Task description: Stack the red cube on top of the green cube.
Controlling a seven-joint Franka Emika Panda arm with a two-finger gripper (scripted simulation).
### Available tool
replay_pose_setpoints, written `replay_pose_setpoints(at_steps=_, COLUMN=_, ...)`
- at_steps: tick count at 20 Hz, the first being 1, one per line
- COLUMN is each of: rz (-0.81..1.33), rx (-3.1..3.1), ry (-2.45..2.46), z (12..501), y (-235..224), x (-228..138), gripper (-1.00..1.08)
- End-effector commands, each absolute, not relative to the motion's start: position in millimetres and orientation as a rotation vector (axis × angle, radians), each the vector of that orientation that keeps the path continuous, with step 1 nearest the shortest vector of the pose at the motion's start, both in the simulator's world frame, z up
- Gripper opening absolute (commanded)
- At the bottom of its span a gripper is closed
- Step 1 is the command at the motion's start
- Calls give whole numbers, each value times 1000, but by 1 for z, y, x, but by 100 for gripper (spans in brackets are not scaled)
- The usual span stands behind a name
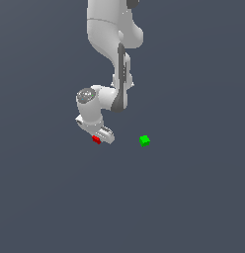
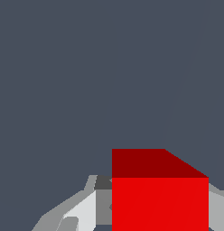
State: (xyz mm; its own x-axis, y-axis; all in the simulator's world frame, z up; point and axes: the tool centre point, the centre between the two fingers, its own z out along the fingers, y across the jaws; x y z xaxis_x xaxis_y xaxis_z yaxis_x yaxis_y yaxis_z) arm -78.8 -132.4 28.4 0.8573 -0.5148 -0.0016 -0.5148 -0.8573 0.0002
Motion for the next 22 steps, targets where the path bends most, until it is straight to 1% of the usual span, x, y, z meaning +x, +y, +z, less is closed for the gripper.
replay_pose_setpoints(at_steps=1, rz=0, rx=-3027, ry=839, z=37, y=-132, x=-78, gripper=-100)
replay_pose_setpoints(at_steps=13, rz=0, rx=-3027, ry=840, z=107, y=-133, x=-79, gripper=-100)
replay_pose_setpoints(at_steps=18, rz=0, rx=-3028, ry=840, z=121, y=-133, x=-79, gripper=-100)
replay_pose_setpoints(at_steps=22, rz=0, rx=-3028, ry=840, z=121, y=-133, x=-78, gripper=-100)
